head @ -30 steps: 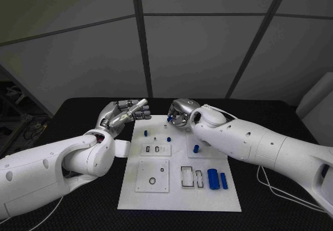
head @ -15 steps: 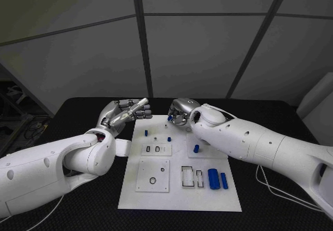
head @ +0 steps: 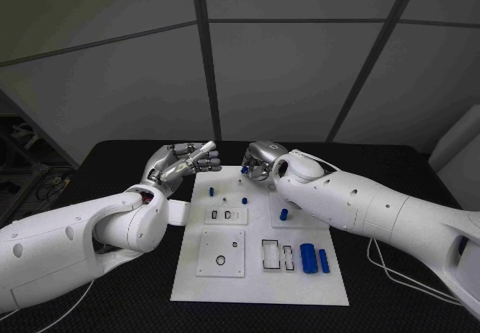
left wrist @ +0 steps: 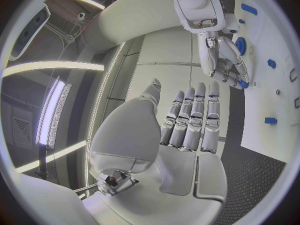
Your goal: Assemble the parts on the task board
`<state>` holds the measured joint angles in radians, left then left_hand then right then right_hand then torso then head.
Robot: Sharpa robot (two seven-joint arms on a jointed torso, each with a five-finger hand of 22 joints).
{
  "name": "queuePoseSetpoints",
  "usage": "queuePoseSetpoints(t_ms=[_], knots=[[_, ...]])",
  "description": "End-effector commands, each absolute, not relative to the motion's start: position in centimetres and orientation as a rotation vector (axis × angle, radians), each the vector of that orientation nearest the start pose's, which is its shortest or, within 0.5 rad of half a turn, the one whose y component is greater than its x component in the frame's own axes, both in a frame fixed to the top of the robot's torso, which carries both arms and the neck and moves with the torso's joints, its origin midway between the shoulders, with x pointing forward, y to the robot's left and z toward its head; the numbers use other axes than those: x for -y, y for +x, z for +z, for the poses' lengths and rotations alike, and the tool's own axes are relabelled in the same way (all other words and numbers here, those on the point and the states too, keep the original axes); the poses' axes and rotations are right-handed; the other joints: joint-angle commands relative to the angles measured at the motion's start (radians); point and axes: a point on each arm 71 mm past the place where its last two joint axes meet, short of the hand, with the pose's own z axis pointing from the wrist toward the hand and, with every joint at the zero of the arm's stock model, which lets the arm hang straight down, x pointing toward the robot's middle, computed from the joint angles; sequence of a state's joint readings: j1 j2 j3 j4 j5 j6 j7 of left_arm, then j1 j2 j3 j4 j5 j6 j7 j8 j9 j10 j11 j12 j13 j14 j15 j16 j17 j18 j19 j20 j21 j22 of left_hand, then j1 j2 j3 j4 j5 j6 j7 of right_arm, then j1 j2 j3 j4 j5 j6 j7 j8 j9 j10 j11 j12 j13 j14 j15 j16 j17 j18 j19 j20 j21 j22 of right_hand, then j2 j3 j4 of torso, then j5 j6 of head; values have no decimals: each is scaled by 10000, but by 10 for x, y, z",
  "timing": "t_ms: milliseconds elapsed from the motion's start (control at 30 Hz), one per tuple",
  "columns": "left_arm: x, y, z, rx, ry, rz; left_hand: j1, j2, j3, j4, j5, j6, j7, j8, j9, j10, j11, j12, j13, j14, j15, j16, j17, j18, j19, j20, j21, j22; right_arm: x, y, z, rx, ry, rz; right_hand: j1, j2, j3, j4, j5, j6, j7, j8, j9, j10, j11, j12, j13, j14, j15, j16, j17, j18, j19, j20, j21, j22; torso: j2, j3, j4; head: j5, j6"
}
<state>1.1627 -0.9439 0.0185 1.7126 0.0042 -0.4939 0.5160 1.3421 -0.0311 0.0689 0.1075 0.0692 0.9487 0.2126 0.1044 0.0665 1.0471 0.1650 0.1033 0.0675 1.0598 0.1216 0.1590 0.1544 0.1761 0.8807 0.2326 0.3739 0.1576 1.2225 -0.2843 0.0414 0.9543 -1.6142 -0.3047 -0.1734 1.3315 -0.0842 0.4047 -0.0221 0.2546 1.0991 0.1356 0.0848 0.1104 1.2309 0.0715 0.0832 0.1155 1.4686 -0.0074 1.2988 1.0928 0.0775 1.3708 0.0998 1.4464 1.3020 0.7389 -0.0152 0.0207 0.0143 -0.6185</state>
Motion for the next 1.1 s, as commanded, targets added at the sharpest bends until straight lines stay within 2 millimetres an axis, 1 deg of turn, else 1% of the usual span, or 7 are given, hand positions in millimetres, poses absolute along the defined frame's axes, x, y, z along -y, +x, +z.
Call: queuePoseSetpoints(t_ms=[33, 400, 633, 733, 833, 867, 1100], knots=[[-213, 457, -150, -12301, -10796, -15593, 27, 87, -12, -53, -38, -7, 61, -63, -17, -4, 40, -43, -13, 6, 54, -22, 13, 61, 59, 23, -23, -10, 64, 573, -174, -15760, -2136, 5158, -57, -49, -16, 69, -6, 21, 69, 61, 10, -68, 33, -44, 10, 255, 31, 36, 16, -187, -1, 63, 57, 9, 12, -2, 10, 4, 2], [-211, 457, -149, -12332, -10786, -15643, 26, 93, -17, -59, -40, -14, 60, -75, -17, -13, 42, -56, -14, -3, 58, -38, 16, 59, 52, 25, -28, -14, 62, 576, -176, -15969, -2167, 5026, -77, -78, -18, 91, -5, -55, 90, 9, 6, -140, 58, -92, 8, 252, 50, 51, 22, -184, -16, 78, 52, -3, 11, -5, -6, 22, -19], [-211, 458, -149, -12361, -10806, -15665, 24, 95, -21, -63, -41, -19, 60, -82, -17, -20, 43, -65, -15, -9, 61, -49, 18, 58, 47, 27, -33, -17, 61, 576, -178, -16108, -2229, 4990, -130, -168, -11, 156, -49, -334, 194, -157, -26, -481, 172, -208, -23, 206, 143, 0, -106, -155, -136, 150, -13, -135, 7, -2, -6, 15, -41], [-210, 458, -149, -12368, -10808, -15671, 22, 99, -29, -70, -42, -29, 60, -97, -18, -34, 48, -82, -16, -20, 65, -67, 22, 57, 38, 31, -41, -23, 60, 576, -178, -16129, -2256, 4999, -192, -268, -33, 205, -91, -657, 306, -234, -85, -825, 274, -221, -75, 166, 239, -59, -226, -117, -287, 223, -103, -319, 7, -1, -8, 21, -44], [-210, 458, -149, -12372, -10809, -15674, 22, 99, -29, -70, -42, -29, 60, -97, -18, -34, 48, -82, -16, -20, 65, -67, 22, 57, 38, 31, -41, -23, 60, 577, -178, -16135, -2285, 5019, -257, -444, -159, 251, -82, -1581, 419, -255, -284, -1419, 417, -185, -156, 80, 360, -212, -512, -10, -672, 350, -352, -803, -3, 2, -14, 33, -41], [-210, 458, -149, -12372, -10809, -15672, 22, 99, -29, -70, -42, -29, 60, -97, -18, -34, 48, -82, -16, -20, 65, -67, 22, 57, 38, 31, -41, -23, 60, 577, -178, -16128, -2289, 5026, -256, -474, -220, 254, -72, -1806, 409, -245, -330, -1517, 425, -159, -167, 59, 360, -251, -584, 15, -743, 369, -404, -894, -3, 3, -16, 35, -39], [-212, 458, -149, -12356, -10817, -15630, 17, 105, -37, -75, -42, -40, 63, -113, -18, -49, 52, -99, -17, -27, 69, -84, 27, 56, 29, 34, -48, -29, 65, 575, -175, -15897, -2230, 5119, -238, -508, -385, 256, -61, -2063, 405, -235, -374, -1706, 418, -102, -187, 32, 357, -301, -685, 46, -846, 379, -490, -1036, -10, 10, -33, 53, -44]])
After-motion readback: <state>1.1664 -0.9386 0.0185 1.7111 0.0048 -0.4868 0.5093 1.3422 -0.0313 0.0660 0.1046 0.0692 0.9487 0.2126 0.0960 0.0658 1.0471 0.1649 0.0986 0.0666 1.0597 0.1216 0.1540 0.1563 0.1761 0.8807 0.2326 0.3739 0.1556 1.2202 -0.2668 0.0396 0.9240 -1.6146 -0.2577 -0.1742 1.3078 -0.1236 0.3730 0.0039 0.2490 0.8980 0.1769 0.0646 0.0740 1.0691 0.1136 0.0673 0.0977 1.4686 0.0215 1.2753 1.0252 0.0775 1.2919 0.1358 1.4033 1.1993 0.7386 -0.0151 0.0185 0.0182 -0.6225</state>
